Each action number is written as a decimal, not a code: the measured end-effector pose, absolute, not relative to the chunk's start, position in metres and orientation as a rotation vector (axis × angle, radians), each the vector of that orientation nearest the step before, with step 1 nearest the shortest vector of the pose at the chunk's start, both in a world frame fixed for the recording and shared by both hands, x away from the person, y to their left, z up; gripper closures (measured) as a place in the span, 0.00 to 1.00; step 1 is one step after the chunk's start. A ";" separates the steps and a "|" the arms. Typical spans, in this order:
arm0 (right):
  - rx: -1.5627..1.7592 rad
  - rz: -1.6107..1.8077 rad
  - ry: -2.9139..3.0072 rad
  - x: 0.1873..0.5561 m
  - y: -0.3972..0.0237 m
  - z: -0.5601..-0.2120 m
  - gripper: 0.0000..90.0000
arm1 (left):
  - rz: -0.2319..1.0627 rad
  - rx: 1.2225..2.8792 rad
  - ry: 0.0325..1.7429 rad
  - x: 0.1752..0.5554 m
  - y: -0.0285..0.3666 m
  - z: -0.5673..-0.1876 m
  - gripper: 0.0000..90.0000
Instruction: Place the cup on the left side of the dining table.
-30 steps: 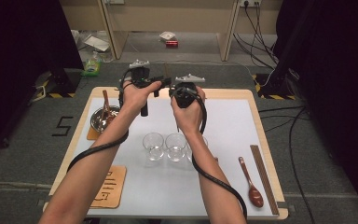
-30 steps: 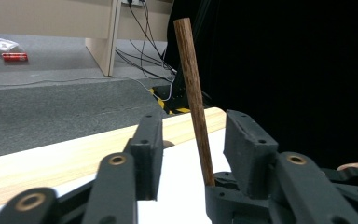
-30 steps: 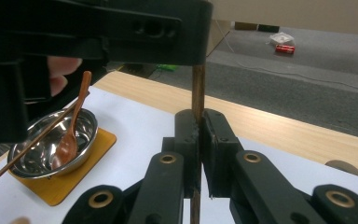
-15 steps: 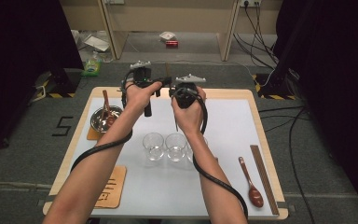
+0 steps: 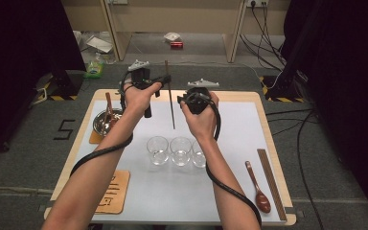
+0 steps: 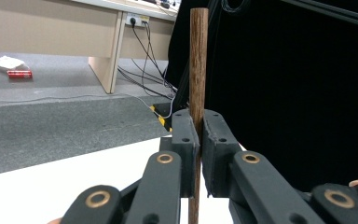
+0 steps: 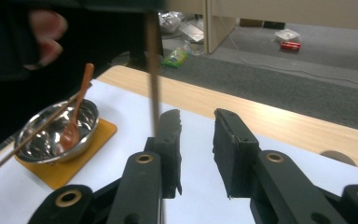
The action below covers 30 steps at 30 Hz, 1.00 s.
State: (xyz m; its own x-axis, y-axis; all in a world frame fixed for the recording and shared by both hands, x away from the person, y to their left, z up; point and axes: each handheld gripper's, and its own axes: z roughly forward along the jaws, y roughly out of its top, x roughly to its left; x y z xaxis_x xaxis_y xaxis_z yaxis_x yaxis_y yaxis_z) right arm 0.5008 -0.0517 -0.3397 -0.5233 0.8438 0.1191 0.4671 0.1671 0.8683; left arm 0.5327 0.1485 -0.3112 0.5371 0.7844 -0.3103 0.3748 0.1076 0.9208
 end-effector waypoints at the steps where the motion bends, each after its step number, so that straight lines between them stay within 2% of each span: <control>1: 1.251 1.300 2.057 0.500 -0.055 -0.340 0.79 | 0.408 1.501 1.042 0.532 0.150 -0.310 0.94; 15: 1.334 1.224 2.026 0.491 -0.102 -0.352 0.78 | 0.507 1.484 1.052 0.516 0.185 -0.297 0.94; 30: 1.409 1.162 1.986 0.479 -0.141 -0.364 0.77 | 0.548 1.463 1.062 0.497 0.215 -0.296 0.94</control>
State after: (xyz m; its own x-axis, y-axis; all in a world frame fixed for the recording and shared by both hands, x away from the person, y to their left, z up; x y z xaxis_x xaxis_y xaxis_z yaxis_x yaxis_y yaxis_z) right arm 0.4787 -0.1415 -0.3637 -0.3840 0.9165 0.1120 0.5468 0.1280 0.8274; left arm 0.4974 0.2147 -0.2958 0.4748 0.8469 -0.2393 0.2963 0.1022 0.9496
